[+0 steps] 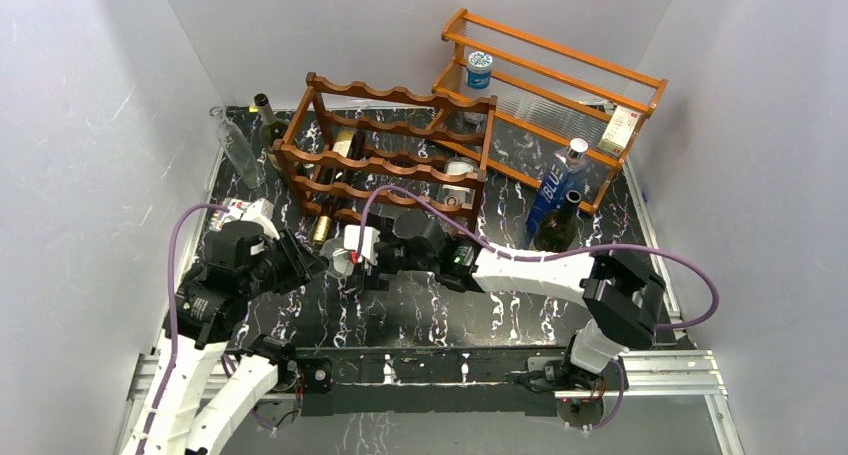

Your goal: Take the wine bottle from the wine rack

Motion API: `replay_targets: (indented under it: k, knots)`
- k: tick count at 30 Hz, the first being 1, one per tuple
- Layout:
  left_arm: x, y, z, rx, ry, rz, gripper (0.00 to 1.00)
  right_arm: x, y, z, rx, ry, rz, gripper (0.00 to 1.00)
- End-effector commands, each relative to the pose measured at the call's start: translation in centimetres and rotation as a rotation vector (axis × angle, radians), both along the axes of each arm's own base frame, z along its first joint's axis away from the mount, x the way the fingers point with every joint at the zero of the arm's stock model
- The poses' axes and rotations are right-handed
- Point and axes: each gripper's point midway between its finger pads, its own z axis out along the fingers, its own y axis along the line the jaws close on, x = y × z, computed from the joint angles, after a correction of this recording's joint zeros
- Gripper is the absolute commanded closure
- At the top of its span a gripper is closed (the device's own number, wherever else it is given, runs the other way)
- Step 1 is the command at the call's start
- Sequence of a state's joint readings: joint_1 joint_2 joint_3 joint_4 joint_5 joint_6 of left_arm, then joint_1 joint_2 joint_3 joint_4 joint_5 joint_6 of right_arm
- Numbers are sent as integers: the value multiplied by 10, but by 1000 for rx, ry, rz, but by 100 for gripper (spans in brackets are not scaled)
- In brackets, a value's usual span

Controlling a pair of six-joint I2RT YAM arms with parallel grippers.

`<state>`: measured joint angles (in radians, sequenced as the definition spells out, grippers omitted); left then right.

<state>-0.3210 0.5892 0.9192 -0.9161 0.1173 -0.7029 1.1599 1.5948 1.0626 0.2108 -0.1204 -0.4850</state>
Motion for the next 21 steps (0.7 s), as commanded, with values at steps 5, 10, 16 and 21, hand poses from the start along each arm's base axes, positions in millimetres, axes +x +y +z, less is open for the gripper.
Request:
replay_targets:
  k: [5,10,16,21]
  knots:
    - [2,-8,43,-48,-70,-31,100,-15,47,34,279,4,64,2]
    - [4,-8,48,-46,-63,-25,100,-13,60,34,343,33,-56,2]
    - [7,-7,54,-18,-70,-42,100,-2,67,14,356,112,-186,4]
    - [9,5,58,19,-46,25,100,0,69,11,396,125,-242,2]
